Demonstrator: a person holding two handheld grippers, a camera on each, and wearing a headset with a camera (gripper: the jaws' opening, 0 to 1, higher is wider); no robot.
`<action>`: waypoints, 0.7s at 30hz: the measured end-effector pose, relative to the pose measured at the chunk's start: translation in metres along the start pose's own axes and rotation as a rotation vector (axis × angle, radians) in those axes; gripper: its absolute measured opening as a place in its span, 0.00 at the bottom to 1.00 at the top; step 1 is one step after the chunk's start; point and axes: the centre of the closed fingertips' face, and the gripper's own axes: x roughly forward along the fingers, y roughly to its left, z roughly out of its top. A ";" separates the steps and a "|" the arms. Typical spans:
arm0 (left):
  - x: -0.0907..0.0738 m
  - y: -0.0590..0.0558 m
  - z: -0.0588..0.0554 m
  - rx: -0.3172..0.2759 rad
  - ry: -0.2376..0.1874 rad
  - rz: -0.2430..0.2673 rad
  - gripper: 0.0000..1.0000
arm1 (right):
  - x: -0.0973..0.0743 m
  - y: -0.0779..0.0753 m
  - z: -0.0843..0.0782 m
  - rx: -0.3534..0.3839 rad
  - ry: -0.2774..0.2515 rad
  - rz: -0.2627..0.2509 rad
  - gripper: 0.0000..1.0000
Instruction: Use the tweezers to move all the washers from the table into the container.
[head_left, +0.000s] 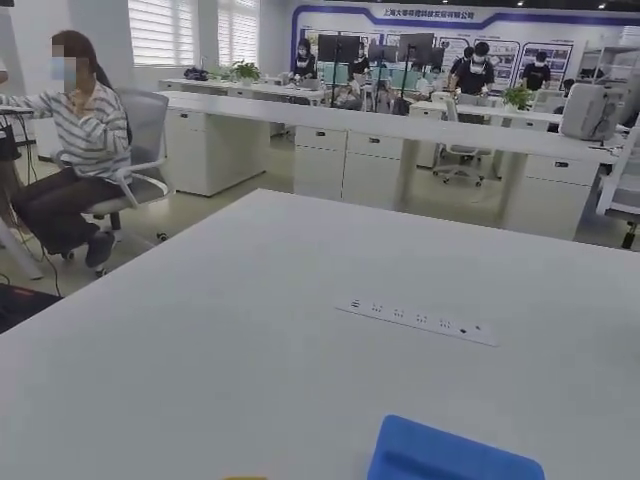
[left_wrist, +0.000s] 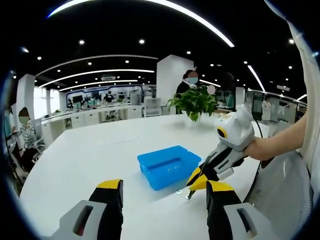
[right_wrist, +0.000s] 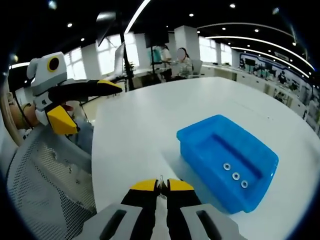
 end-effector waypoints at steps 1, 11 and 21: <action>0.000 0.000 0.000 0.002 0.001 0.001 0.67 | 0.000 0.001 0.000 0.000 -0.002 0.006 0.02; 0.000 0.002 -0.001 -0.008 0.006 0.011 0.67 | -0.008 0.001 0.012 0.047 -0.068 0.011 0.03; 0.002 0.003 -0.006 -0.018 0.033 0.009 0.67 | -0.020 -0.005 0.024 0.178 -0.158 0.031 0.03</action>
